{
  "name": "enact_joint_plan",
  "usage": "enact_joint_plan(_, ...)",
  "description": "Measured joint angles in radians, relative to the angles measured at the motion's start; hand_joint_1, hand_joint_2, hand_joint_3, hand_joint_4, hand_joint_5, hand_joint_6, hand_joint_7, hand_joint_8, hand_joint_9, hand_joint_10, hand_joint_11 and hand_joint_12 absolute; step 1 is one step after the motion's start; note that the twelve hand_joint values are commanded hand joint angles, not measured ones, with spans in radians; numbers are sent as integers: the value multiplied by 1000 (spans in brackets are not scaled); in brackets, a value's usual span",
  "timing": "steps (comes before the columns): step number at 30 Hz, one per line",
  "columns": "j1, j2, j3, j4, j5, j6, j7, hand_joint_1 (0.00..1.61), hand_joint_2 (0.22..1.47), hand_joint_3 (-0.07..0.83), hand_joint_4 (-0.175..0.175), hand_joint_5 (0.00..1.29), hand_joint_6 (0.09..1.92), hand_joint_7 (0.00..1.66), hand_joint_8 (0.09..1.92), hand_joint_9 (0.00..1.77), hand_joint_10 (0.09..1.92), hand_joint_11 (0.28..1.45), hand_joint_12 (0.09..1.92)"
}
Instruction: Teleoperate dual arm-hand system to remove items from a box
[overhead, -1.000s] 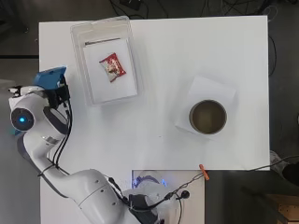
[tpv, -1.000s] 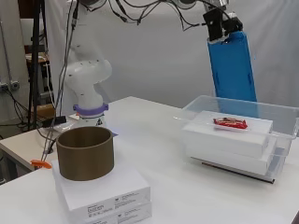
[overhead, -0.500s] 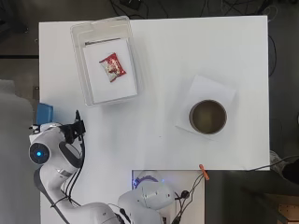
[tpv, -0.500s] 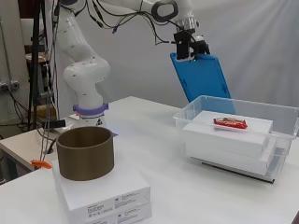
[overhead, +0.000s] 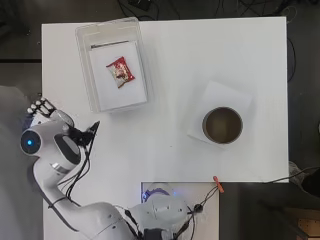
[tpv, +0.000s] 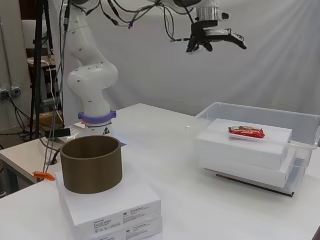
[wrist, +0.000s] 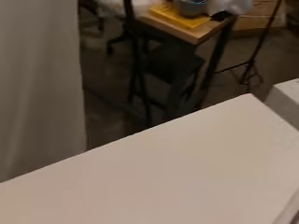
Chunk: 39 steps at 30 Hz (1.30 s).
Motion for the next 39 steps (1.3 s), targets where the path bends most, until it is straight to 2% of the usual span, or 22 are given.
enact_joint_plan(2,-10,83,-28,101,-57,-38,157,0,939,-2,-14,320,87,449,87,503,87,518,87)
enact_joint_plan(5,-25,192,-94,218,-107,-150,349,0,917,-6,-6,378,87,523,87,568,87,572,87)
enact_joint_plan(8,-38,286,-156,310,-122,-233,459,0,921,0,-4,394,87,570,87,615,87,601,87)
enact_joint_plan(11,-49,295,-213,296,-120,-243,469,0,943,9,0,393,87,558,87,594,87,581,87)
enact_joint_plan(13,-56,304,-249,256,-105,-245,471,0,955,11,-12,318,87,406,87,452,87,528,87)
enact_joint_plan(14,-58,313,-262,244,-95,-248,474,0,961,8,-17,296,87,394,87,450,87,522,87)
enact_joint_plan(18,-68,317,-306,199,-58,-197,471,54,989,4,-12,321,87,489,87,551,87,555,87)
enact_joint_plan(23,-80,334,-351,93,-25,-79,422,83,991,1,9,344,87,504,87,563,87,560,87)
enact_joint_plan(34,-92,505,-398,167,-23,-45,357,96,997,2,9,353,87,480,87,548,87,548,87)
enact_joint_plan(39,-96,531,-405,182,22,-48,318,127,999,1,-18,325,87,487,87,569,87,572,87)
